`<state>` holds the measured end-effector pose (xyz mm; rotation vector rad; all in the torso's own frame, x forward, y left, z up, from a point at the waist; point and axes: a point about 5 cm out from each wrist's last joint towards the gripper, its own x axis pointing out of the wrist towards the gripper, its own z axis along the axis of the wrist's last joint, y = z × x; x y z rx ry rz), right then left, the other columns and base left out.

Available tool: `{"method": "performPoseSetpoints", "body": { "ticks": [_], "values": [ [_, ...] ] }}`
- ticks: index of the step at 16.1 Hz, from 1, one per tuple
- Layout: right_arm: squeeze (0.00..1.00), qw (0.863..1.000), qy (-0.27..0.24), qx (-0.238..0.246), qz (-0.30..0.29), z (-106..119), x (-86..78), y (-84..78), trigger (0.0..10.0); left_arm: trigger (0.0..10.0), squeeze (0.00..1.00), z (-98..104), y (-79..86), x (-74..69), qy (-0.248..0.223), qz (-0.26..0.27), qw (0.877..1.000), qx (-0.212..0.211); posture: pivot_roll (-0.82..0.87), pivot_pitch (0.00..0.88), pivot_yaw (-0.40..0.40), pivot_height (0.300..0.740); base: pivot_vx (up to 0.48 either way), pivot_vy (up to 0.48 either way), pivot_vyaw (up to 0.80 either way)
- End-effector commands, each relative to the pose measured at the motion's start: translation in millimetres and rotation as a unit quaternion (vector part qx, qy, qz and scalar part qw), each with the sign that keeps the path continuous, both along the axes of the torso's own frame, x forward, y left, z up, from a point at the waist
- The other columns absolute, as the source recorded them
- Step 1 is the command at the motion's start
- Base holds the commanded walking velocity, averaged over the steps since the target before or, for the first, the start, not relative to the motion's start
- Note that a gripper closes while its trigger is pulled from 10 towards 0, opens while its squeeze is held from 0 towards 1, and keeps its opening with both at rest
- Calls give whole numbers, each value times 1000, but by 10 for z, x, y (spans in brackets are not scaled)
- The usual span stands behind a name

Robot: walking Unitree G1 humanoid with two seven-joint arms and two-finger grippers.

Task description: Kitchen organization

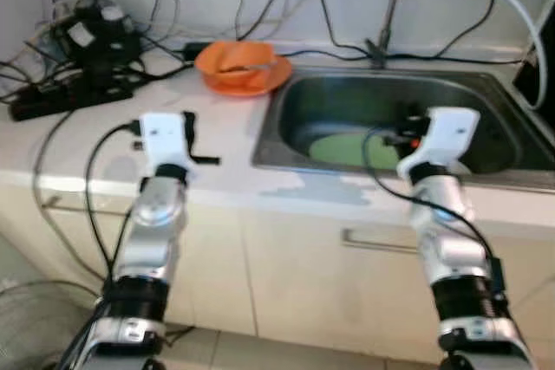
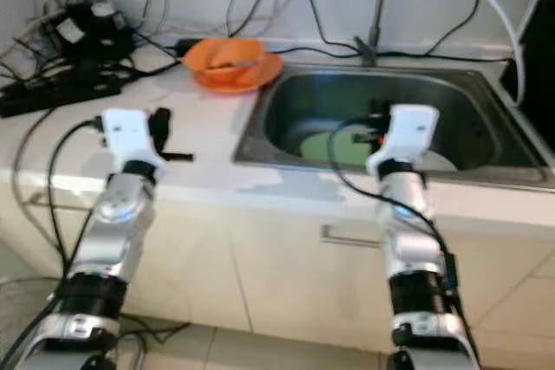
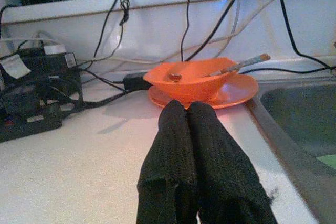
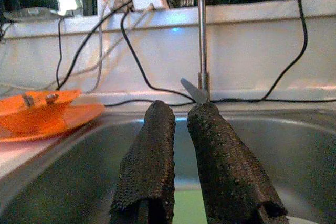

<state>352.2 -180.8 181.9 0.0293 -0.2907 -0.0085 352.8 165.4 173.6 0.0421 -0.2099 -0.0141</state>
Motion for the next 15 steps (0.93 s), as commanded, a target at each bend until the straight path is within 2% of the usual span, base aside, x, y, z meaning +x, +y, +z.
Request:
{"method": "performPoseSetpoints", "body": {
  "ticks": [1, 9, 15],
  "values": [
    [0, 1000, -1, -2, 12, 45, 36, 71, 10000, 10000, 0, 11, 61, 8, 0, 7, 1000, 4, -18, 0, 78, 740, 0, 315, 0],
    [0, 1000, 0, -1, 2, 59, 46, 43, 10000, 10000, 0, 32, 7, 6, -7, -2, 1000, 1, -14, 0, 78, 740, 0, 0, 0],
    [0, 1000, 2, 14, -1, 58, 61, 48, 10000, 10000, 0, 29, 20, 18, 3, 0, 1000, 17, 0, 0, 83, 740, 361, 0, 0]
  ]
}}
